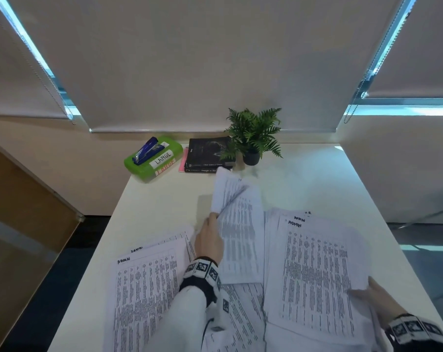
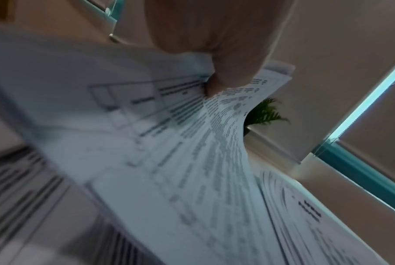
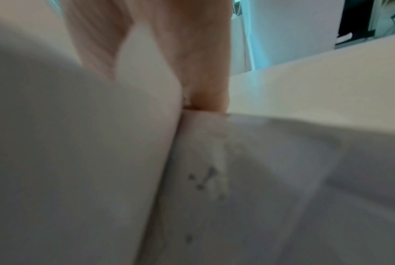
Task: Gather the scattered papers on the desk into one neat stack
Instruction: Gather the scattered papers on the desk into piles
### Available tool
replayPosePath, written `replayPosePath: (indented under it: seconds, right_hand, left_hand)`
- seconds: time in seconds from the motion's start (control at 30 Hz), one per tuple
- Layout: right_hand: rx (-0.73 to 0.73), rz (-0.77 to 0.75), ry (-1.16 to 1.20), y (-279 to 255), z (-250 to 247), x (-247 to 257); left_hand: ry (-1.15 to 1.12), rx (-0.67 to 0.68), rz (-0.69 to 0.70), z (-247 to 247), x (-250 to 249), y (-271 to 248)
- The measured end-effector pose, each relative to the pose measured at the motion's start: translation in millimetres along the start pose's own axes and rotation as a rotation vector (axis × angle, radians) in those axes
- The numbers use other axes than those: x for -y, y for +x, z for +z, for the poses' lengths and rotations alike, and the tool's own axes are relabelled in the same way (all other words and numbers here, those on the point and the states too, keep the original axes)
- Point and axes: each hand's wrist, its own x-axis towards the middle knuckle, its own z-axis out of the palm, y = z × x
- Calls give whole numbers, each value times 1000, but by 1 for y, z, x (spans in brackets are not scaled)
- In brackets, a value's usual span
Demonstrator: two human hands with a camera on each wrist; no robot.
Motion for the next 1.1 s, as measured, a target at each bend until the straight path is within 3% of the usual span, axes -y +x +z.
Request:
replayPosePath:
  seconds: [0.2, 0.33, 0.43, 0.6, 0.7, 0.77, 0.8, 0.9, 0.97, 1.03, 1.1]
  right_hand:
    - [10, -27, -55, -9, 17, 13]
    - [71, 43, 99, -15, 18, 17]
    - [17, 55, 148, -18, 21, 16]
    - [43, 99, 266, -20, 24, 14]
    - [130, 156, 290, -16, 23, 13]
    - [139, 87, 137, -14, 27, 10]
    - [67, 31, -6, -15, 28, 9]
    - [23, -107, -189, 17, 7, -18]
    - [39, -115, -101, 31, -3, -24]
    - [61, -65, -7, 0, 13, 1]
    - [104, -92, 22, -11, 22, 17]
  left_hand:
    - [-7, -199, 211, -74, -20, 3]
    - [-499, -248, 88, -110, -23, 13]
    - [-745, -62, 49, -94, -28, 8]
    - [-667, 403, -53, 0, -41, -49]
    - [-474, 574, -25, 50, -45, -83]
    - [-259, 627, -4, 68, -55, -96]
    - [-129, 640, 8, 71, -61, -99]
    - [15, 545, -2, 55, -55, -93]
    - [-19, 304, -65, 32, -24, -82]
    - [-22, 50, -207, -1, 25, -75]
    - [76, -86, -448, -32, 84, -77]
